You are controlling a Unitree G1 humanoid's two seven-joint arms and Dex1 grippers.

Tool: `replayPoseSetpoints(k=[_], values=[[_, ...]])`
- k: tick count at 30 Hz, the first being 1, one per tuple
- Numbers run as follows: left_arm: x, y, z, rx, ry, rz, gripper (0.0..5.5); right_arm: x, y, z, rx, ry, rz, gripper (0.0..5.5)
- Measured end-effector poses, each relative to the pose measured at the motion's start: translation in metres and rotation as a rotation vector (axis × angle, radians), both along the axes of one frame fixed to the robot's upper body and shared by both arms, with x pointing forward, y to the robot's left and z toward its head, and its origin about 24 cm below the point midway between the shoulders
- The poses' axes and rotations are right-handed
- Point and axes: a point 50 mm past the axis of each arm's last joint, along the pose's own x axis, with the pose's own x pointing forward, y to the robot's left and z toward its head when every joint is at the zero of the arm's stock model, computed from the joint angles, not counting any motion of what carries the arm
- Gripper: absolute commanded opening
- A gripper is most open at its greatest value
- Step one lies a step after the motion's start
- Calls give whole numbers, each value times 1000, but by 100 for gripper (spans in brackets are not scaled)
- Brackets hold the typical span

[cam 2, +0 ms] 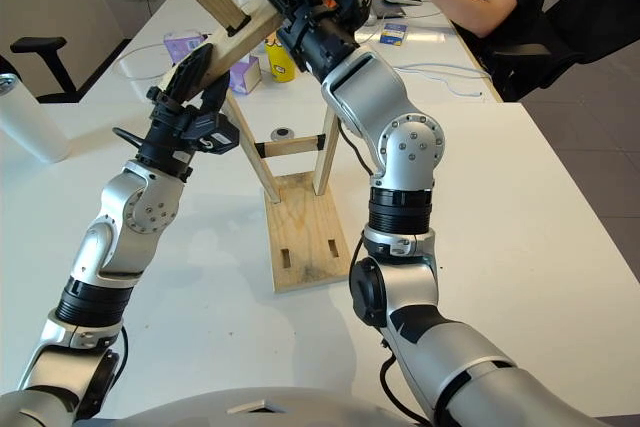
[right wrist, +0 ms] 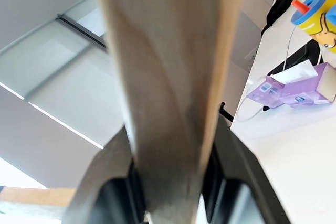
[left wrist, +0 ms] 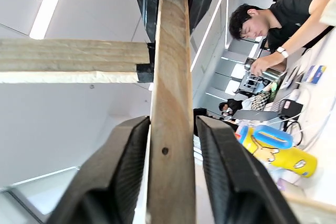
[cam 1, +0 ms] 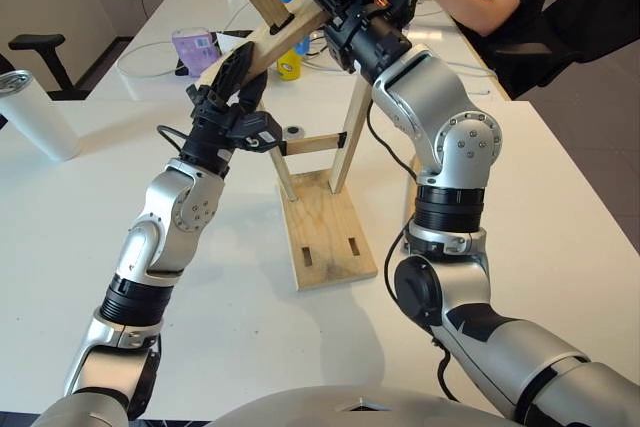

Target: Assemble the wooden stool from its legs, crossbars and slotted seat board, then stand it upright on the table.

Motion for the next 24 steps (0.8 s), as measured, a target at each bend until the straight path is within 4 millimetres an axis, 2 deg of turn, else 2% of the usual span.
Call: replayPoseSetpoints(k=[6, 11, 15, 18, 21, 24], values=[[-1, -1, -5, -44, 93, -56, 194, 2, -7, 3, -69, -89, -74, 103], [-20, -15, -19, -244, 371, -338, 194, 9, -29, 10, -132, -204, -207, 103], [-29, -16, -21, -362, 597, -491, 194, 12, -53, 32, -115, -311, -299, 103], [-42, -14, -41, -346, 901, -565, 194, 14, -65, 43, -117, -363, -335, 103], [-65, -18, -77, -227, 1226, -601, 194, 18, -72, 41, -129, -354, -352, 103], [-81, -16, -103, -98, 1406, -563, 194, 19, -75, 41, -125, -358, -357, 103]])
